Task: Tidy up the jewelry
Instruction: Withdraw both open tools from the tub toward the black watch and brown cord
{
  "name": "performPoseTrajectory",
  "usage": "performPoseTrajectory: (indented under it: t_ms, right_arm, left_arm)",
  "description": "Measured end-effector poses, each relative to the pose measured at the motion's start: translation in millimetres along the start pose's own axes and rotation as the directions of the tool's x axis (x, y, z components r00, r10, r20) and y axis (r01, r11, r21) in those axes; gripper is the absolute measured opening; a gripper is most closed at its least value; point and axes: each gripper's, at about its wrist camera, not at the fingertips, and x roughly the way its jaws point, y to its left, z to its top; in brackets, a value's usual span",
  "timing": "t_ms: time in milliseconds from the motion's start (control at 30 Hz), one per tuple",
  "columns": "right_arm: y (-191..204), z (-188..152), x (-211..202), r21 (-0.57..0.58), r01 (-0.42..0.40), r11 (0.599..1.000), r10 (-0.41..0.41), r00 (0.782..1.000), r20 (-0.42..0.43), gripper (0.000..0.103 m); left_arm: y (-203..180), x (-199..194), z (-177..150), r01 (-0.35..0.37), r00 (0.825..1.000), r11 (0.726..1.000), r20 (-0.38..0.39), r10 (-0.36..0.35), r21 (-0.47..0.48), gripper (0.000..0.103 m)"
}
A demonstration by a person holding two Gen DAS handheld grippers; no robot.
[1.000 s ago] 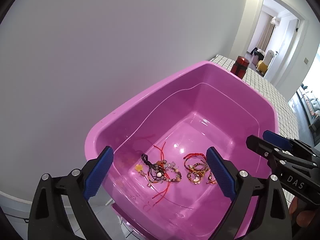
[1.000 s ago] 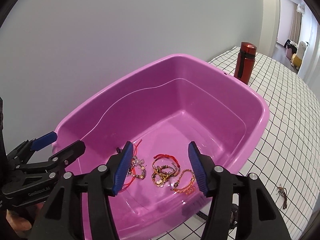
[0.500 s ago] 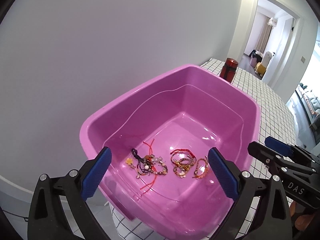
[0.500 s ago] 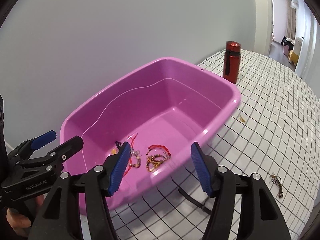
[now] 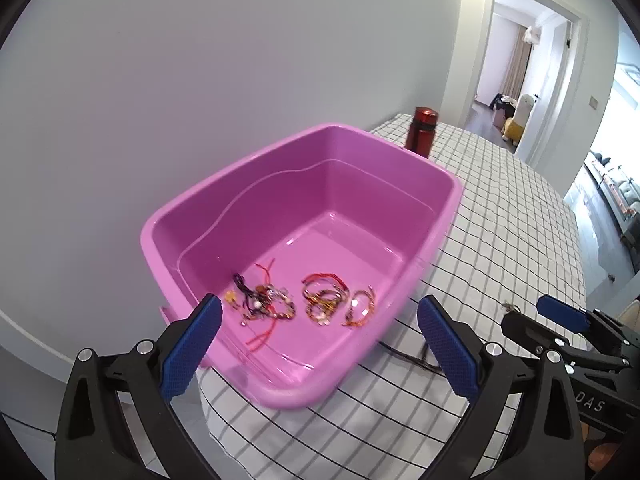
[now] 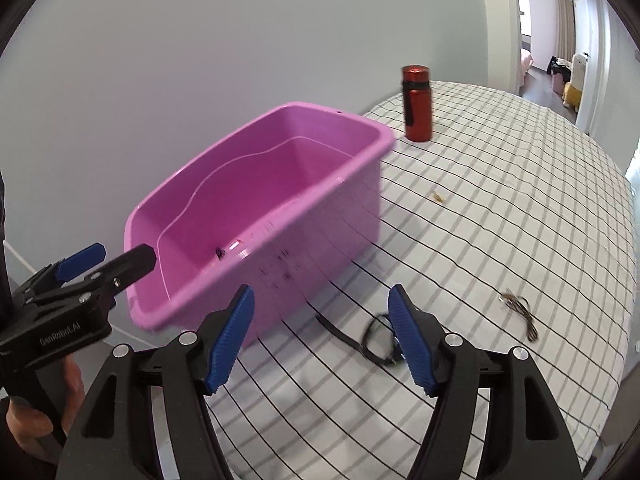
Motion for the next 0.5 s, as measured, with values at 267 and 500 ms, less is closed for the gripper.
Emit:
performPoseTrajectory:
  t_ms: [267, 500]
  right_arm:
    - [-43.6, -48.8, -40.1, 0.026, 0.035, 0.999, -0.035, 0.999, 0.001, 0.069]
    - [-84.6, -91.0, -67.6, 0.050, 0.054, 0.997, -0.053, 0.998, -0.020, 0.069]
  left_arm:
    - [-47.9, -26.2, -25.9, 0.020, 1.000, 0.999, 0.006, -0.020, 0.041, 0.097]
    - [-87.8, -41.0, -55.6, 0.032, 0.999, 0.998, -0.013, -0.031, 0.057, 0.097]
